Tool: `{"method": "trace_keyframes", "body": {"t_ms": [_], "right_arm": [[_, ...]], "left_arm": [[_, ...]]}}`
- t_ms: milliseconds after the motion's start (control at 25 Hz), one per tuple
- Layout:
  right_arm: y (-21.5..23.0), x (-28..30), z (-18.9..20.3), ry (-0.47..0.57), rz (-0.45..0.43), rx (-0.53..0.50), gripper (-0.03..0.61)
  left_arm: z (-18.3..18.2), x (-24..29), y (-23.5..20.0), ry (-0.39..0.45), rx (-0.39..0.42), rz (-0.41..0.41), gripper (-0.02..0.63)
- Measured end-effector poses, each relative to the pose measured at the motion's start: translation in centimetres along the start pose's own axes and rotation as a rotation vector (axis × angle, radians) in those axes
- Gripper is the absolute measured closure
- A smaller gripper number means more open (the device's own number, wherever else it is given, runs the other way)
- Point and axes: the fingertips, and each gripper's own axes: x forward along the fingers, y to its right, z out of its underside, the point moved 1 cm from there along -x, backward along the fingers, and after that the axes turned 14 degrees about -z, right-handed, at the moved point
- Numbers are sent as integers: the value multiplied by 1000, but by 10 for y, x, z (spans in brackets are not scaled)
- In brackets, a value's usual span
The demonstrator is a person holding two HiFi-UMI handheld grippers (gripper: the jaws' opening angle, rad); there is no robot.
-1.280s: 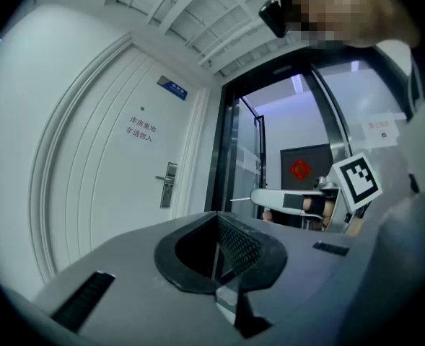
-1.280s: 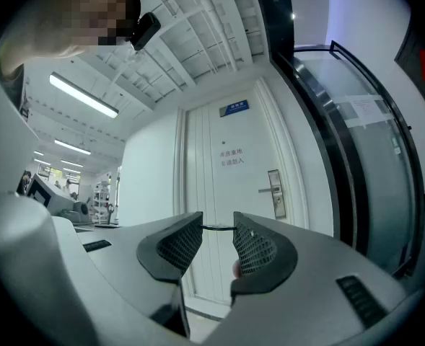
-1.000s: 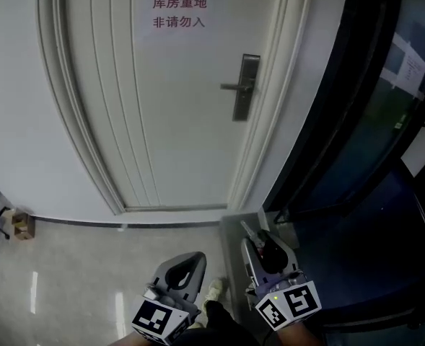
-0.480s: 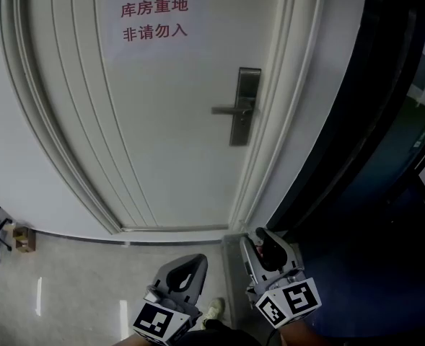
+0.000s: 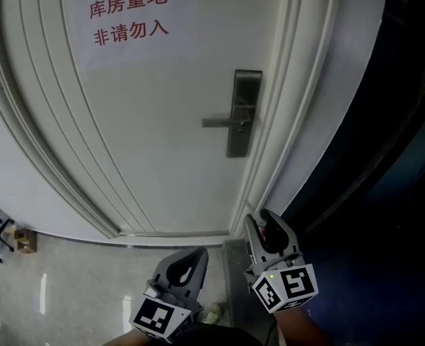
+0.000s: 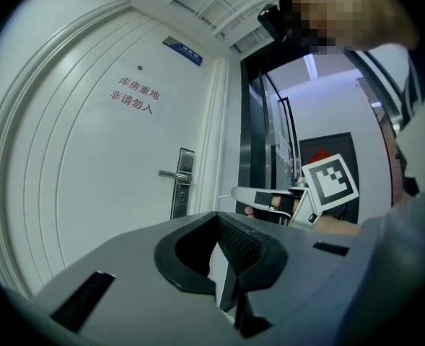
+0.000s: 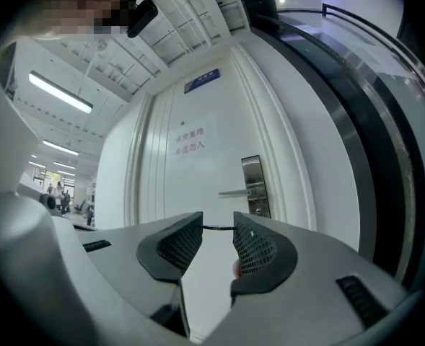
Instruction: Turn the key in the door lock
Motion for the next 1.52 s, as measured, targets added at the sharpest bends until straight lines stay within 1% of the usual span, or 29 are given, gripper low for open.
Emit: {"method": "trace_keyframes", "body": {"t_ms": [320,520,760,1080,1520], "right_arm": [[62,55,-2,47,110,-18,442],[105,100,10,45,180,-21,442],[138,148,27,45,207,-6,442],[153,169,38,35,207,-40,442],[154,178,43,24,202,-68,442]], "left_arm": [[0,60,-10,-7,-8,69,611],[-9,99,-27,-16,0,119,611],[-7,141,-51,-52,14,145,611],[1,167,-60,-87,20,167,611],[4,173,-67,-97,22,159,611]]}}
